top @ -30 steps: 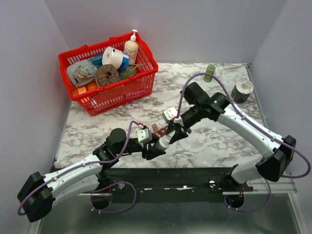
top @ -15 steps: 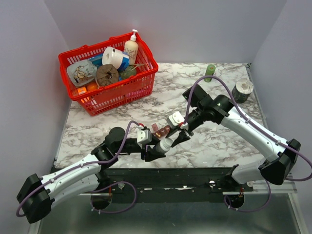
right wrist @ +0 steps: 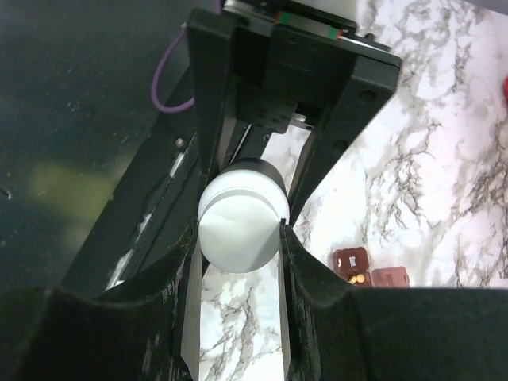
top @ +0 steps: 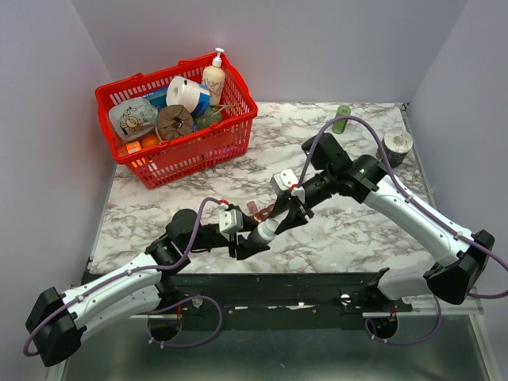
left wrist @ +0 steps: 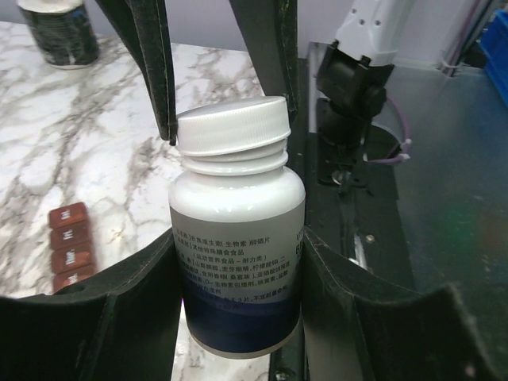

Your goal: Sort the pills into containers

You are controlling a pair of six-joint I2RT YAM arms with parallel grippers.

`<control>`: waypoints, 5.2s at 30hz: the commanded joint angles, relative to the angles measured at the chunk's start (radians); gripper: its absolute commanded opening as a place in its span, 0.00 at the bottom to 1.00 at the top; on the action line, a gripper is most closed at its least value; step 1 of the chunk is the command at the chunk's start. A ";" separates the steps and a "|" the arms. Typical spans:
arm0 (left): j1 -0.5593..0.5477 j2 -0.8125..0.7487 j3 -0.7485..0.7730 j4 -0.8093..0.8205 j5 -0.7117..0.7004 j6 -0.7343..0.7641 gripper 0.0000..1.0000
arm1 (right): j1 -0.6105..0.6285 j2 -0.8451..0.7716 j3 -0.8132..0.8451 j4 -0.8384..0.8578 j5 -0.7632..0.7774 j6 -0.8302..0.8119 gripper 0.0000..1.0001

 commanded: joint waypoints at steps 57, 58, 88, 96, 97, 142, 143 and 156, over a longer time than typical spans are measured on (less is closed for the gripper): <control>0.014 -0.012 0.198 -0.205 -0.284 0.171 0.00 | -0.043 0.075 0.093 0.085 0.124 0.449 0.90; 0.016 -0.015 0.200 -0.218 -0.276 0.168 0.00 | -0.044 0.068 0.096 0.076 0.125 0.424 0.93; 0.118 0.118 0.261 -0.206 0.184 0.010 0.00 | -0.030 0.057 0.185 -0.090 -0.086 -0.184 0.83; 0.120 0.128 0.275 -0.223 0.186 0.018 0.00 | -0.006 0.100 0.196 -0.079 -0.082 -0.122 0.63; 0.120 0.131 0.275 -0.226 0.186 0.018 0.00 | -0.004 0.103 0.197 -0.077 -0.080 -0.110 0.61; 0.128 0.014 0.259 -0.111 -0.311 0.105 0.00 | 0.030 0.173 0.010 0.251 0.234 0.695 0.33; 0.128 0.025 0.264 -0.125 -0.314 0.116 0.00 | 0.030 0.180 0.010 0.252 0.236 0.712 0.33; 0.132 0.079 0.269 -0.243 -0.164 0.179 0.00 | 0.025 0.220 0.201 0.092 0.104 0.590 0.79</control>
